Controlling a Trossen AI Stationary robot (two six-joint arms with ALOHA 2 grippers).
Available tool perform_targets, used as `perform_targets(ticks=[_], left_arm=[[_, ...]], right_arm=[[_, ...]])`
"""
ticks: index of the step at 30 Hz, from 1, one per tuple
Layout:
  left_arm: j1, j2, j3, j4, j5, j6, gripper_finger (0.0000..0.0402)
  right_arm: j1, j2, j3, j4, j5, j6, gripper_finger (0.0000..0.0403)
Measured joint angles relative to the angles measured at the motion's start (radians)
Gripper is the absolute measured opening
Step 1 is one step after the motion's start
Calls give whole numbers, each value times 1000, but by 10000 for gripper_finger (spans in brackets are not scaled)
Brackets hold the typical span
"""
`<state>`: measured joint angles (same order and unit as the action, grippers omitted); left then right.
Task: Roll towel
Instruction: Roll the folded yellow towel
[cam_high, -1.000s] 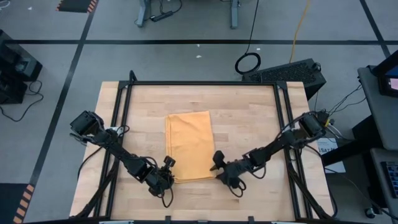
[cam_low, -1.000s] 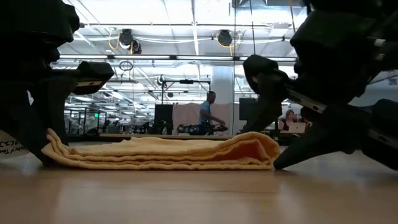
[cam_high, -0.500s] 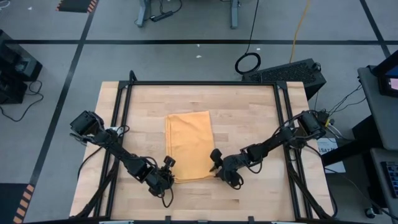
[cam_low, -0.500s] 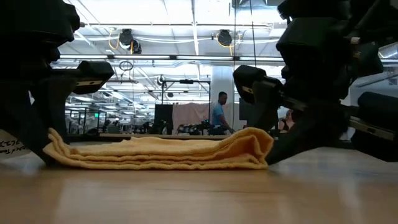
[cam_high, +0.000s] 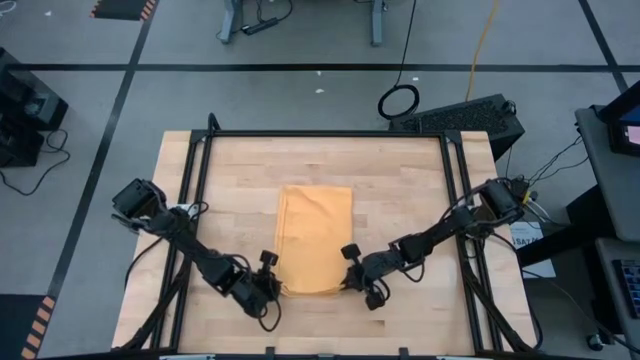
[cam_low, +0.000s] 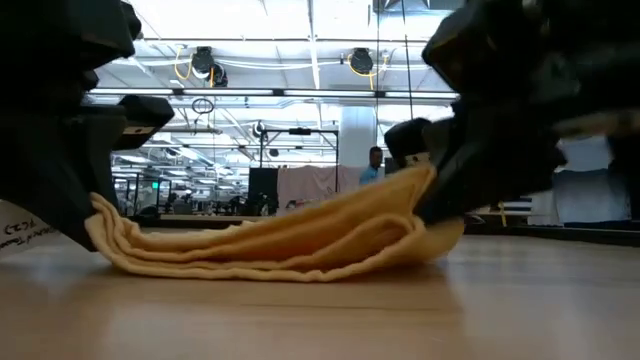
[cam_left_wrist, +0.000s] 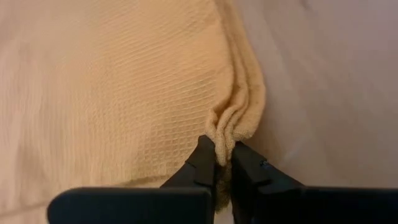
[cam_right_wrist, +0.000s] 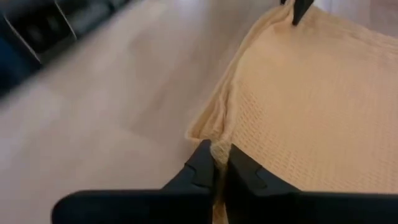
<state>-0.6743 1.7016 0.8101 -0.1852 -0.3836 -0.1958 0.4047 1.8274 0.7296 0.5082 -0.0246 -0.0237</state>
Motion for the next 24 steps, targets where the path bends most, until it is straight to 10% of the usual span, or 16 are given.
perform_targets(ticks=[15,24], left_arm=[[-132,-1,1,135,-163,-260,20],[-133,-1,1,139,-200,-323,20]], right_arm=[[86,-2,0,69,22,420,3],[131,-8,0,4,79,213,33]])
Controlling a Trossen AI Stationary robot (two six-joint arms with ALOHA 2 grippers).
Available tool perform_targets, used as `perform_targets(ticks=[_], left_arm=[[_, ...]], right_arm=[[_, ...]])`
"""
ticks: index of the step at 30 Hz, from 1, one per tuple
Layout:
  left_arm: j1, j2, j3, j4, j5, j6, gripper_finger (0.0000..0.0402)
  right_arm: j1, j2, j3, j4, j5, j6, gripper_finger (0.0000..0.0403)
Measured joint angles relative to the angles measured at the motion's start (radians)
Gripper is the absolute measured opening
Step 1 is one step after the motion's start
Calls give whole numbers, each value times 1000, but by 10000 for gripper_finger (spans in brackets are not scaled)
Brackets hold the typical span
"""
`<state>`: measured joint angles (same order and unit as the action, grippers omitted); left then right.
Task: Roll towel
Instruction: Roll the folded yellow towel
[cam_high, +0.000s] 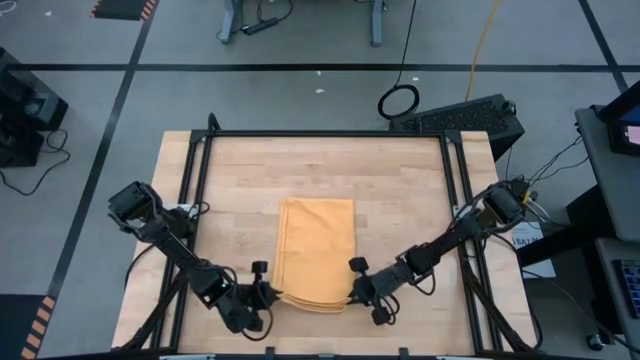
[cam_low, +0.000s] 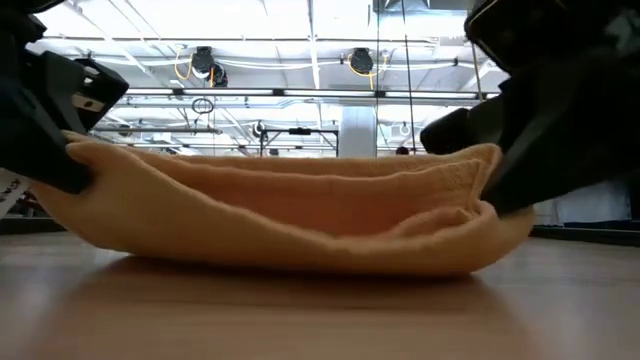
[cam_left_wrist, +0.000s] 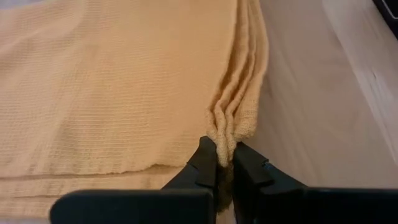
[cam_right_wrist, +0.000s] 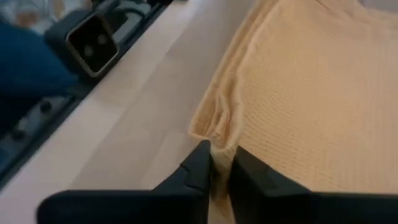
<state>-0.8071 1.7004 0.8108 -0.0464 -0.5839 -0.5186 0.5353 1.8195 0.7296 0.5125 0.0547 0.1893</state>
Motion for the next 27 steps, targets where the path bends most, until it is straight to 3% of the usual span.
perform_targets(ticks=[10,15,21,27], left_arm=[[16,0,0,43,1,-48,20],[16,0,0,41,6,-86,20],[16,0,0,38,10,-87,20],[16,0,0,38,8,-87,20]], right_arm=[[50,77,0,56,56,-212,160],[50,165,5,193,88,-235,193],[50,176,12,202,96,-230,169],[47,178,12,216,107,-141,58]])
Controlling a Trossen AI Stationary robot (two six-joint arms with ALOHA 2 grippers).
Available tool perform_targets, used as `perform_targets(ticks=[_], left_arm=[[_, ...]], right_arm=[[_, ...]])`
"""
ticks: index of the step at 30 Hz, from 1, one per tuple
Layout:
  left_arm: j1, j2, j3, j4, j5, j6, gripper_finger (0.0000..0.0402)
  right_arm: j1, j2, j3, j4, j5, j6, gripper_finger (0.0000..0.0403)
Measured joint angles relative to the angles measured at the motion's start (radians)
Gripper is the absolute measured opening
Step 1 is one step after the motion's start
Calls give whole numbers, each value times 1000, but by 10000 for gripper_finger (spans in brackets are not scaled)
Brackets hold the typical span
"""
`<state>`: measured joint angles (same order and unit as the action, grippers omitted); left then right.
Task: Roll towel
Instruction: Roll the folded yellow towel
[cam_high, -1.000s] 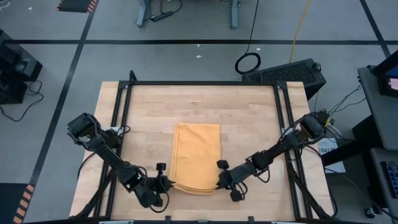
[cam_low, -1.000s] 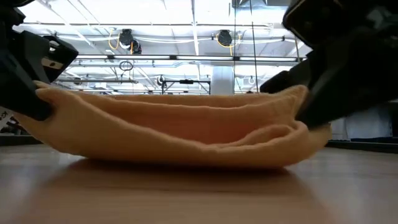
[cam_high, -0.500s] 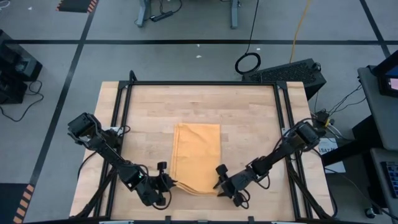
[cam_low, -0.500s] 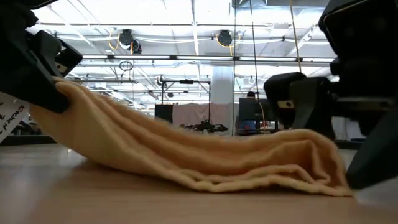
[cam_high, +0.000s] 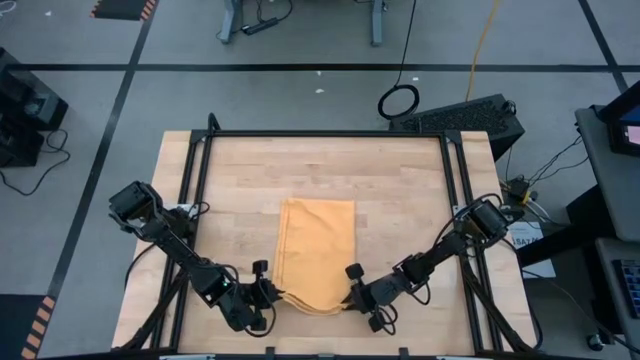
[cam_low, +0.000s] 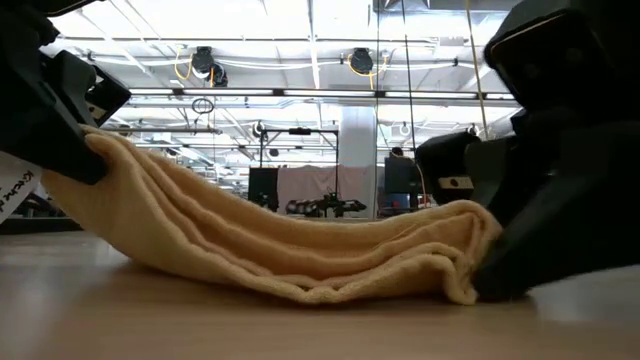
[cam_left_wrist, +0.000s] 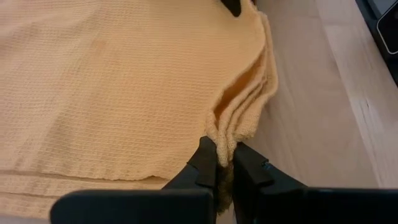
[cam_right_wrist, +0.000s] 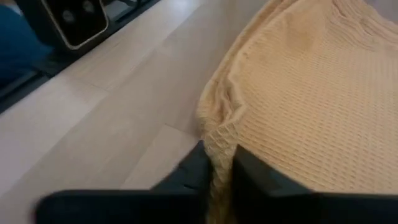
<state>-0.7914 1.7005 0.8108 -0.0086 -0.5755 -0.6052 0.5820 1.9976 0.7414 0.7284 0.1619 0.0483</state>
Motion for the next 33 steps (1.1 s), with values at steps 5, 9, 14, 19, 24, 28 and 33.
perform_targets(ticks=[5,9,14,19,24,28,33], left_arm=[[-11,0,0,-41,3,-40,20],[-32,0,0,-38,18,-92,20],[-38,0,0,77,56,-97,20],[-4,0,0,123,91,-98,20],[71,0,0,83,216,-122,20],[136,0,-7,26,265,-168,20],[201,0,-16,36,363,-92,20]], right_arm=[[4,-10,0,-11,-24,92,13],[15,-57,0,-46,-24,197,5],[23,-121,0,-103,-51,348,5],[21,-169,-1,-139,-115,492,5],[-2,-203,-1,-140,-213,549,5],[-29,-249,-1,-192,-241,575,5],[-68,-278,-18,-325,-248,595,5]])
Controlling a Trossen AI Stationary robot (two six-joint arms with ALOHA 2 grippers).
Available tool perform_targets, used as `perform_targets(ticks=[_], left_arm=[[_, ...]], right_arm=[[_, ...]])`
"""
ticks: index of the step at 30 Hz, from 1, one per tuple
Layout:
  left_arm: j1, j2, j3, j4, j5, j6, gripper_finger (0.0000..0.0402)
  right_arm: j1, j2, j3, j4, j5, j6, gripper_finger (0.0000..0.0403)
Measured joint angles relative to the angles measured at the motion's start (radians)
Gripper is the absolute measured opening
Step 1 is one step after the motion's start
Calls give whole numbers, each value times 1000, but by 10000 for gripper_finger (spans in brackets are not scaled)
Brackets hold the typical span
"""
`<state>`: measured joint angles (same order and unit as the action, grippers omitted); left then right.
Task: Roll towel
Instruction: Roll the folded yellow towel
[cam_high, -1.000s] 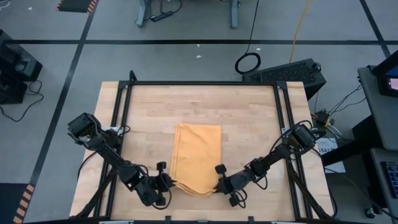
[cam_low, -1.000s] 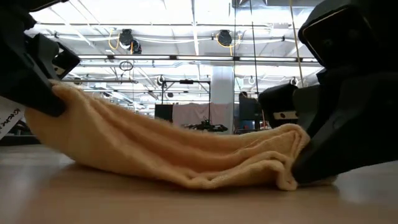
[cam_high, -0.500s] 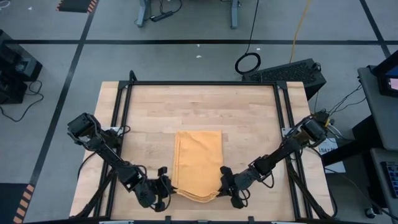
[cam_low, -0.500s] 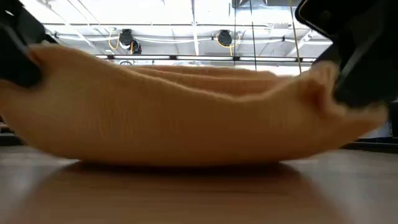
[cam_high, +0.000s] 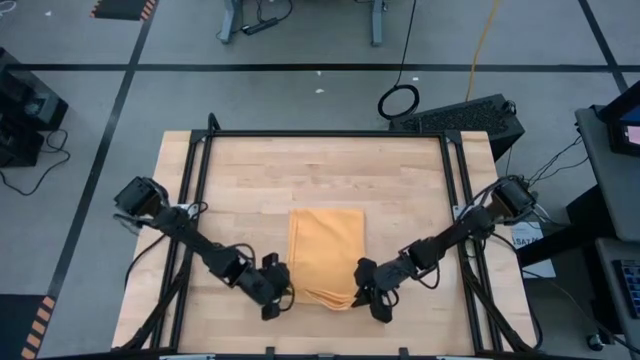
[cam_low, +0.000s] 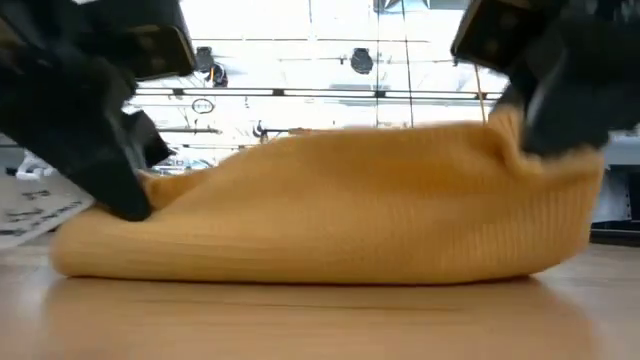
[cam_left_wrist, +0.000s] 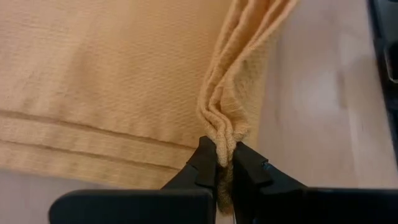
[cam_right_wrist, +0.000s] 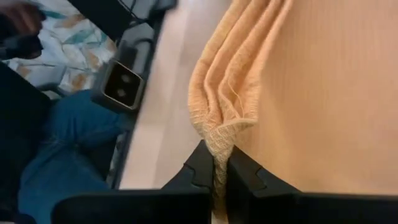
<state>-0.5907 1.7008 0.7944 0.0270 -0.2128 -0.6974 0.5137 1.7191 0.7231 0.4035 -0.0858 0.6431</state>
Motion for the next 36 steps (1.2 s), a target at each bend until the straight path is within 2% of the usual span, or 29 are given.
perform_targets(ticks=[5,10,14,21,25,32,36], left_arm=[[64,0,0,-12,84,5,20],[105,0,-2,20,188,6,20],[84,-13,-2,118,244,24,20],[3,-17,1,195,235,-22,20],[-13,-18,1,186,143,-60,20],[-13,9,0,173,94,-158,20],[7,41,0,177,89,-153,20]], right_arm=[[-26,0,-86,68,-14,108,5],[-42,0,-184,317,-64,193,6],[-32,0,-216,479,-133,233,6],[13,0,-217,492,-185,244,6],[23,1,-217,473,-163,284,6],[69,24,-218,465,-24,370,6],[77,25,-218,464,-11,391,6]])
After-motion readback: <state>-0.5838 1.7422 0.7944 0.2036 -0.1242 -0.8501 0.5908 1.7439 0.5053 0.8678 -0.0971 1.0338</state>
